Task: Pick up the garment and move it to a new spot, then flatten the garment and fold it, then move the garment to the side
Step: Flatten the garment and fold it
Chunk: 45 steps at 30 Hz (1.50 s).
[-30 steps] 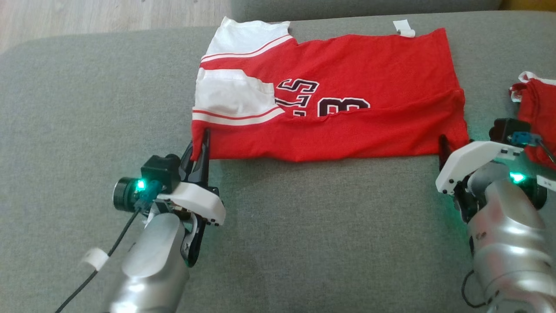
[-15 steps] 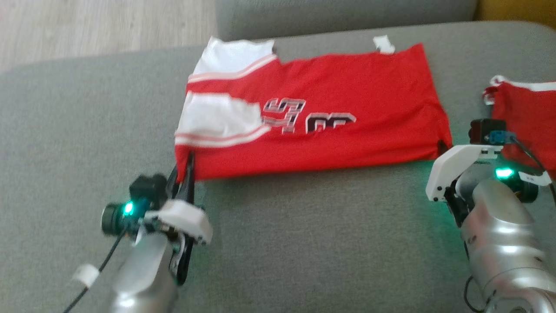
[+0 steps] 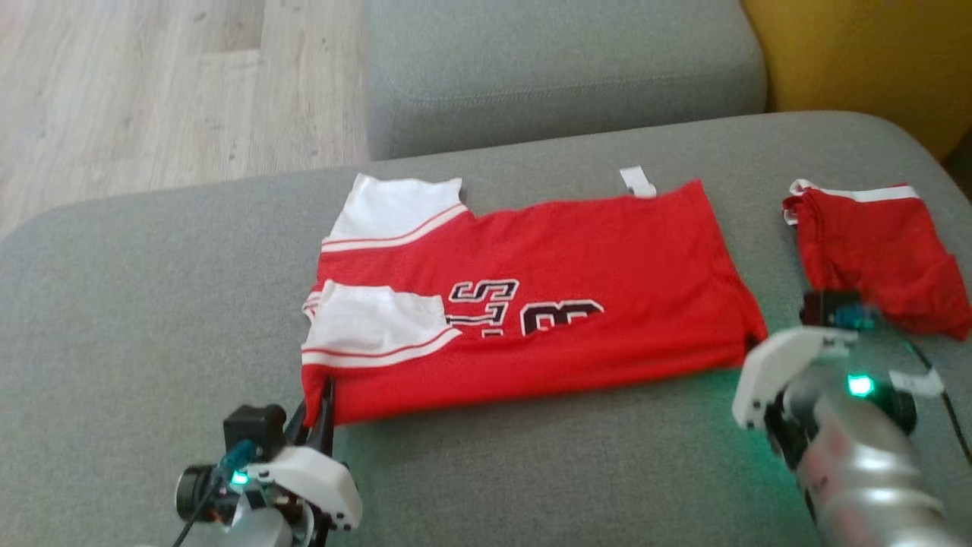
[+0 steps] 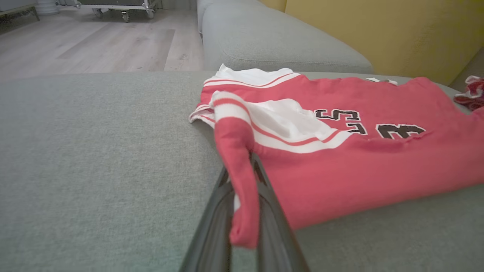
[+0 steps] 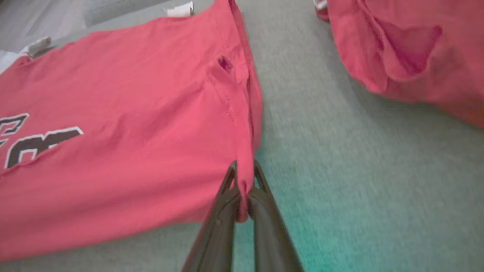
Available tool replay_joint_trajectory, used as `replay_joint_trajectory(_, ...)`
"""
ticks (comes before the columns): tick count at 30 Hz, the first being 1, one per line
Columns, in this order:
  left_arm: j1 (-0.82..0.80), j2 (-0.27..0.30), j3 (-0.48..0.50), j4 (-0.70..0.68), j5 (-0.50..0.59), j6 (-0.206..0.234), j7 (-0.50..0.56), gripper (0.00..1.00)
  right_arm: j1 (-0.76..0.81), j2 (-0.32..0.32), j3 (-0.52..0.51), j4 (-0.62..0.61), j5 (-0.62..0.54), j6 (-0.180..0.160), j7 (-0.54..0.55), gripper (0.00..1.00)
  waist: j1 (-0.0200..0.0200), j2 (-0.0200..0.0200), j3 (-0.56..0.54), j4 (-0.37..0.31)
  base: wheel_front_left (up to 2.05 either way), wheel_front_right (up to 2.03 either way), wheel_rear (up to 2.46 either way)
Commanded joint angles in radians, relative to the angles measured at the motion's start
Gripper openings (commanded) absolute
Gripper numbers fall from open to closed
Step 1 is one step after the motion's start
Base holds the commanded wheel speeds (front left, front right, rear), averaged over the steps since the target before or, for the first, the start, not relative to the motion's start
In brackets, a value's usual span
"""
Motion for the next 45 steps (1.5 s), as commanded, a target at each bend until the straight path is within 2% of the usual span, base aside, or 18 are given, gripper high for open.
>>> replay_joint_trajectory(1,-0.011,0.033,0.029,-0.049,-0.011,-0.004,0.011,0.0,0.002,-0.021,0.039,-0.023,0.031,0.003,0.011,0.0,0.0002,-0.0001,-0.013,-0.003,0.0,0.0,0.0)
replay_joint_trajectory(7,0.057,0.044,0.017,-0.139,-0.018,0.012,0.057,0.0,0.077,-0.015,0.082,-0.065,0.122,0.003,0.028,0.0,0.0002,-0.0001,-0.023,-0.007,0.0,0.0,0.0)
replay_joint_trajectory(13,0.101,0.059,0.014,-0.201,-0.024,0.033,0.095,0.0,0.15,-0.026,0.133,-0.167,0.187,0.003,0.055,0.0,0.0002,-0.0001,-0.023,-0.009,0.0,0.0,0.0)
replay_joint_trajectory(14,0.106,0.061,0.012,-0.209,-0.024,0.036,0.099,0.0,0.162,-0.028,0.136,-0.192,0.199,0.003,0.055,0.07,0.0002,-0.0001,-0.022,-0.01,0.0,0.0,0.0)
replay_joint_trajectory(15,0.109,0.063,0.012,-0.216,-0.023,0.039,0.101,0.21,0.175,-0.03,0.142,-0.221,0.209,0.003,0.053,0.96,0.0002,-0.0001,-0.022,-0.011,0.0,0.0,0.0)
replay_joint_trajectory(16,0.112,0.065,0.012,-0.224,-0.02,0.046,0.096,0.92,0.187,-0.029,0.142,-0.248,0.225,0.003,0.058,1.0,0.0002,-0.0001,-0.021,-0.012,0.0,0.0,0.0)
replay_joint_trajectory(17,0.114,0.067,0.013,-0.233,-0.019,0.052,0.092,1.0,0.198,-0.028,0.147,-0.281,0.238,0.003,0.059,1.0,0.0002,-0.0001,-0.02,-0.013,0.0,0.0,0.0)
replay_joint_trajectory(20,0.113,0.071,0.023,-0.261,-0.02,0.066,0.07,1.0,0.233,-0.024,0.157,-0.406,0.287,0.003,0.049,1.0,0.0002,-0.0001,-0.013,-0.017,0.0,0.0,0.0)
replay_joint_trajectory(26,0.069,0.06,0.1,-0.374,-0.04,0.093,-0.041,1.0,0.299,-0.04,0.145,-0.727,0.43,0.003,-0.048,1.0,0.0002,-0.0001,0.014,-0.025,0.0,0.0,0.0)
replay_joint_trajectory(32,0.05,0.035,0.16,-0.551,0.005,0.073,-0.058,1.0,0.357,-0.076,0.17,-0.965,0.422,0.003,-0.169,1.0,0.0002,-0.0001,0.038,-0.032,0.0,0.0,0.0)
replay_joint_trajectory(38,0.081,0.004,0.188,-0.612,0.054,0.042,-0.059,1.0,0.395,-0.049,0.193,-1.05,0.334,0.003,-0.236,1.0,0.0002,-0.0001,0.05,-0.038,0.0,0.0,0.0)
replay_joint_trajectory(45,0.112,-0.028,0.209,-0.561,0.079,0.007,-0.059,1.0,0.44,0.007,0.195,-1.05,0.291,0.003,-0.269,1.0,0.0002,-0.0001,0.061,-0.037,0.0,0.0,0.0)
